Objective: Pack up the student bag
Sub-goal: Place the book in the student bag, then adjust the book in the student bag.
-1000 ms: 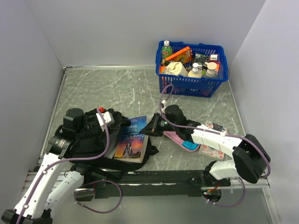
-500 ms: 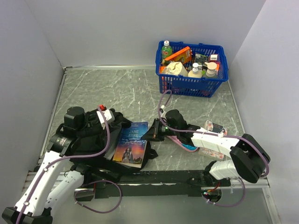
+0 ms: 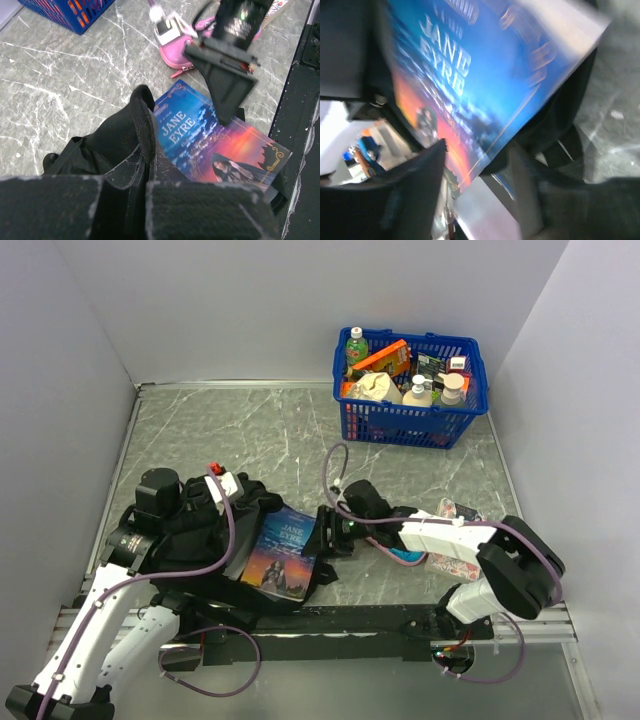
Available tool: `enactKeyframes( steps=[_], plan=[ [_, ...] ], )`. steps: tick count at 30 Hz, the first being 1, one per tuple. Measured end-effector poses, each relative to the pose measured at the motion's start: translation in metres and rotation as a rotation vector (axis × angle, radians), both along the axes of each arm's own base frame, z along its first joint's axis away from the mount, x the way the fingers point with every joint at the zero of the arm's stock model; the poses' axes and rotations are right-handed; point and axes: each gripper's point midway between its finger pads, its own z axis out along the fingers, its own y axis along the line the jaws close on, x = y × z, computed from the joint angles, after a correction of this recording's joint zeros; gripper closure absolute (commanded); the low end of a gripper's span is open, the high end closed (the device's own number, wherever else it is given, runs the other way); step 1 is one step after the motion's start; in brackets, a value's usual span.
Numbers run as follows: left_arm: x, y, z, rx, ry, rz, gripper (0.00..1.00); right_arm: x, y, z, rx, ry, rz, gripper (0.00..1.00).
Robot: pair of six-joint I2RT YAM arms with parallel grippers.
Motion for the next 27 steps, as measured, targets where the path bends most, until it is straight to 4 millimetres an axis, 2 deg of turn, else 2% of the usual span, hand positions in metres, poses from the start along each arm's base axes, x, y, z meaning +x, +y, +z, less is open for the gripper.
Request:
enactKeyframes(
  steps=[2, 5, 7, 14, 22, 27],
  plan=[
    [0.0, 0.0, 0.0, -0.001, 0.001, 0.0, 0.99, -0.009, -0.004, -0.014, -0.05, 0.025, 0.028, 0.23],
    [-0.001, 0.0, -0.001, 0.0, 0.003, -0.004, 0.99, -0.014, -0.012, -0.024, -0.108, 0.025, 0.042, 0.21],
    [-0.002, 0.0, -0.001, -0.001, 0.005, -0.008, 0.99, -0.012, -0.017, -0.024, -0.13, 0.005, 0.034, 0.18],
    [-0.003, -0.001, 0.0, -0.004, 0.006, -0.016, 0.99, 0.009, -0.024, -0.017, -0.143, -0.107, -0.034, 0.16],
    [-0.004, -0.001, 0.0, -0.005, 0.008, -0.02, 0.99, 0.02, -0.029, -0.045, -0.136, -0.114, -0.123, 0.17],
    [-0.005, -0.002, 0.0, -0.007, 0.007, -0.023, 0.99, 0.026, -0.022, -0.049, -0.057, -0.118, -0.181, 0.21]
  ],
)
